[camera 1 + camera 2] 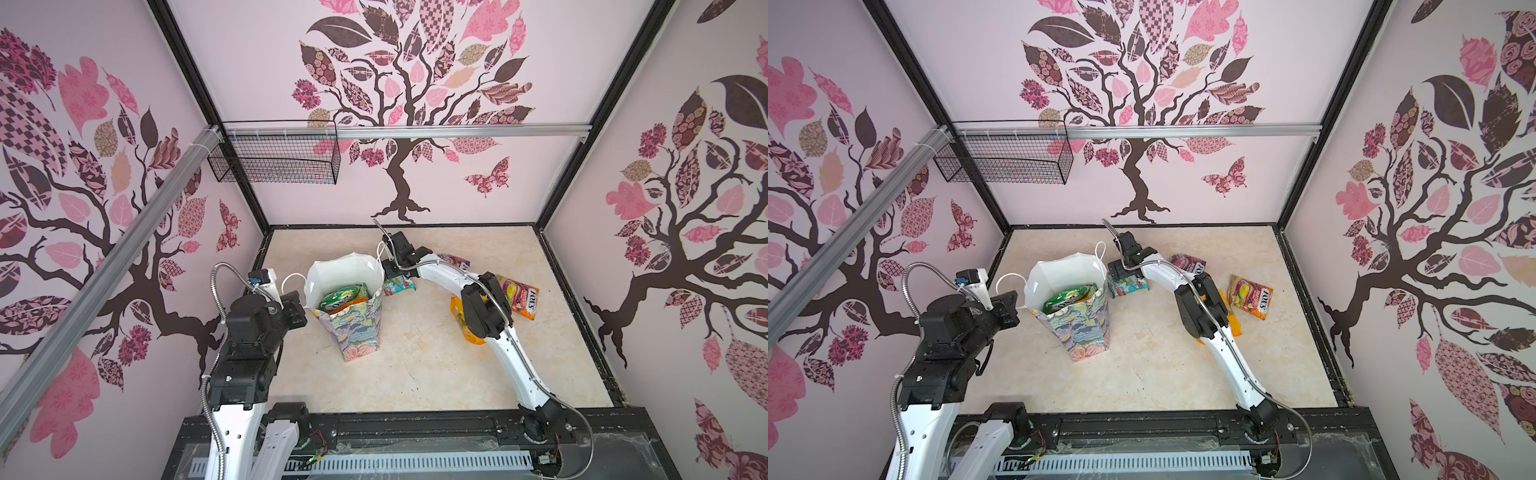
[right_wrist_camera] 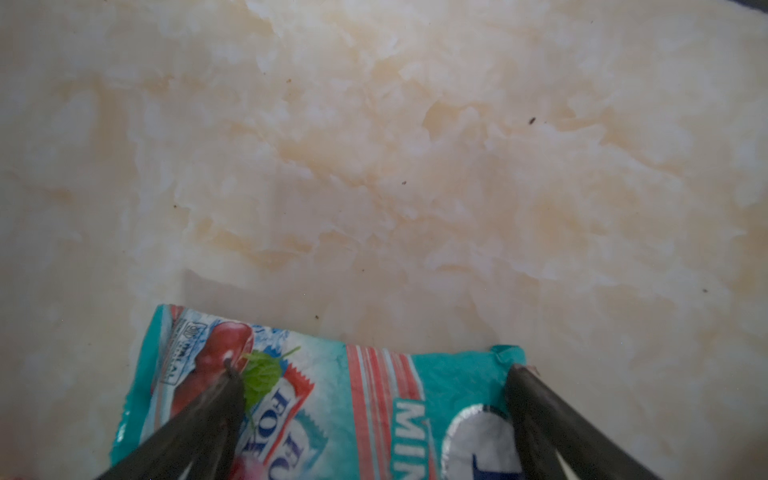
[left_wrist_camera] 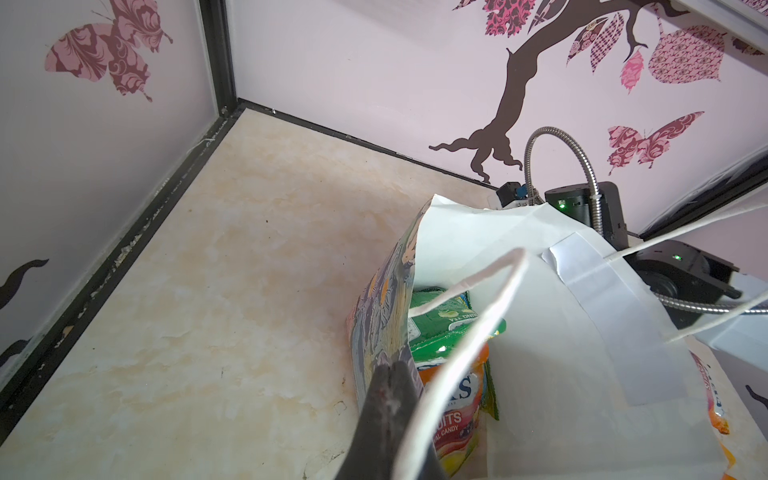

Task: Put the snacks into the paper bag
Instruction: 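Lower the right gripper and close it on the Mint Blossom bag edge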

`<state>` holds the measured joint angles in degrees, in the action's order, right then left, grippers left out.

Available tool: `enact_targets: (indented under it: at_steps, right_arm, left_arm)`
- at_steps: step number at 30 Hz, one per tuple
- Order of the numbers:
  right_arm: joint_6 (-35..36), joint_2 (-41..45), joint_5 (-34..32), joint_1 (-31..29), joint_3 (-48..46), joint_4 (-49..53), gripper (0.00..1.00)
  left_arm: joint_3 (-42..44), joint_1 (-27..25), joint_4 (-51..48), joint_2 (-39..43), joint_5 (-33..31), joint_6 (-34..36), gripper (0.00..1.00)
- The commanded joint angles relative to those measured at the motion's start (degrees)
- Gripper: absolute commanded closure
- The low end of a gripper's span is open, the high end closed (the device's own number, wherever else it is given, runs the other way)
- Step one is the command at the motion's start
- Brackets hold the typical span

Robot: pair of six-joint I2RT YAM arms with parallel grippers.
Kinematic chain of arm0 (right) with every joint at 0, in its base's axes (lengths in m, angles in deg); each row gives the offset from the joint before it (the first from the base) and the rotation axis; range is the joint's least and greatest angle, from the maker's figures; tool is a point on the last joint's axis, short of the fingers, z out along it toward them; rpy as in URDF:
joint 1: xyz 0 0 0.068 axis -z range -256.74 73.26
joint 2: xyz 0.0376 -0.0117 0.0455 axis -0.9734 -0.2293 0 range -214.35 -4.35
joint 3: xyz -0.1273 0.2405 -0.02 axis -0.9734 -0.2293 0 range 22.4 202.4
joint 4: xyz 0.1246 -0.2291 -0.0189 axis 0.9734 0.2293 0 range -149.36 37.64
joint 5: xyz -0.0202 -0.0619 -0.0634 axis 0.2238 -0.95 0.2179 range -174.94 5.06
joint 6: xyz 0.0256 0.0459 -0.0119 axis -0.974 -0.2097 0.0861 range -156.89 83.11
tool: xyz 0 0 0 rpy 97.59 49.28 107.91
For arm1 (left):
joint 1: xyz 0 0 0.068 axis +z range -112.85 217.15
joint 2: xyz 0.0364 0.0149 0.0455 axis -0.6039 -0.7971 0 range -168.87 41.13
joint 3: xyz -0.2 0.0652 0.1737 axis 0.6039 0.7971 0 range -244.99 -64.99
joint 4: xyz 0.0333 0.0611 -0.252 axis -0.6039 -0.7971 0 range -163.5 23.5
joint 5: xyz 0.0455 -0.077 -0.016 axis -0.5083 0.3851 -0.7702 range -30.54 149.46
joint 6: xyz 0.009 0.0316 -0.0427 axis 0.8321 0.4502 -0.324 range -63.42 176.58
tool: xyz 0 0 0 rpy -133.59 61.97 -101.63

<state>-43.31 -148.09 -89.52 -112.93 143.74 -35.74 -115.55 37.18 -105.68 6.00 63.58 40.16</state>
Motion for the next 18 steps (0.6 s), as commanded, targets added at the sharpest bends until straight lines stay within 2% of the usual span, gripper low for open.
enact_targets:
  at_steps: [1, 9, 18]
  right_arm:
    - [1.6, 4.7, -0.4, 0.3, -5.6, 2.1, 0.01]
    - [-1.1, 17.1, -0.5, 0.3, -25.1, -3.5, 0.02]
    - [-12.1, 36.6, 8.8, 0.3, -50.4, -9.3, 0.04]
  left_arm:
    - [-1.1, 0.2, 0.2, 0.4, -0.4, 0.6, 0.96]
    - [-1.0, 0.2, 0.0, 0.4, -0.6, 0.6, 0.96]
    - [-1.0, 0.2, 0.2, 0.3, -0.3, 0.5, 0.96]
